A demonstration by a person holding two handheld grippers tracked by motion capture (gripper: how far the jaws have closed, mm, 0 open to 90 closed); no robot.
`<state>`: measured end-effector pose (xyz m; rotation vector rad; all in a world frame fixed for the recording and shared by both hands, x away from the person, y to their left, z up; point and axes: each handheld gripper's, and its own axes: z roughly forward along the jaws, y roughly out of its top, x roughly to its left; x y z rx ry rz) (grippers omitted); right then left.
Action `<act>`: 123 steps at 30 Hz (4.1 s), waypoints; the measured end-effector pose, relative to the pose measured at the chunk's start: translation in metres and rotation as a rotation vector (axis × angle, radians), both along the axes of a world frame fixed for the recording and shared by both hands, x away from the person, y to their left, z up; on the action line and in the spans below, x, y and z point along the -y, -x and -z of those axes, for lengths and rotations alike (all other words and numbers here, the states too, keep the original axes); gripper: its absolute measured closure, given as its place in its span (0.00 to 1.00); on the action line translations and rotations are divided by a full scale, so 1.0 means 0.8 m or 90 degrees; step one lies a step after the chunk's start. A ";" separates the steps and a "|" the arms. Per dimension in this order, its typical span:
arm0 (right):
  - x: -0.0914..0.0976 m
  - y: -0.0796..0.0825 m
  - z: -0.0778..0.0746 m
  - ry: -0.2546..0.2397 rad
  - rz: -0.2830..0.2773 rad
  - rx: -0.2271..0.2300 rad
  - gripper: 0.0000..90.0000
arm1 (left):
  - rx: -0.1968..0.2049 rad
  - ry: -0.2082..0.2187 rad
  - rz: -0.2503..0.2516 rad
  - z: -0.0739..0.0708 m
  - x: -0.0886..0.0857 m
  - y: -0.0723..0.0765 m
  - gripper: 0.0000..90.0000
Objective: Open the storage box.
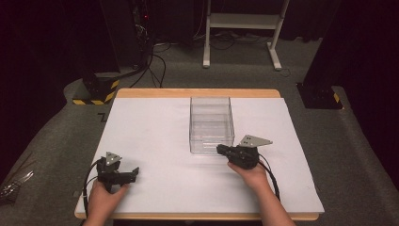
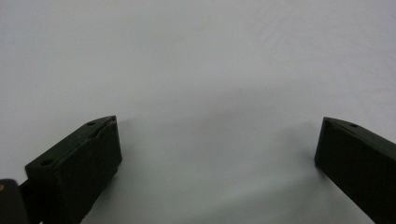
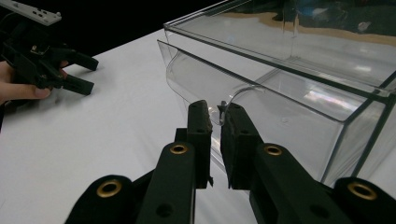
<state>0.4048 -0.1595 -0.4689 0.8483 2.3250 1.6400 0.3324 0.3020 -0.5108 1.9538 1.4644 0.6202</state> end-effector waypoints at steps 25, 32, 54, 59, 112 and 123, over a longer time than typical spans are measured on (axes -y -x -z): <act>0.006 0.028 0.000 0.004 -0.019 0.006 0.93 | 0.000 0.000 0.000 0.000 0.000 0.000 0.01; 0.007 0.037 0.001 0.003 -0.022 0.006 0.93 | 0.000 0.000 0.000 0.000 0.000 0.000 0.01; 0.009 0.069 0.001 0.007 -0.029 0.009 0.94 | 0.000 0.000 0.000 0.000 0.000 0.000 0.01; 0.010 0.078 0.000 0.010 -0.036 0.009 0.94 | 0.000 0.000 0.000 0.000 0.000 0.000 0.01; 0.034 0.144 0.006 -0.010 -0.053 0.010 0.89 | 0.000 0.000 0.000 0.000 0.000 0.000 0.01; 0.051 0.146 -0.016 -0.044 -0.020 0.057 0.87 | 0.000 0.000 0.000 0.000 0.000 0.000 0.01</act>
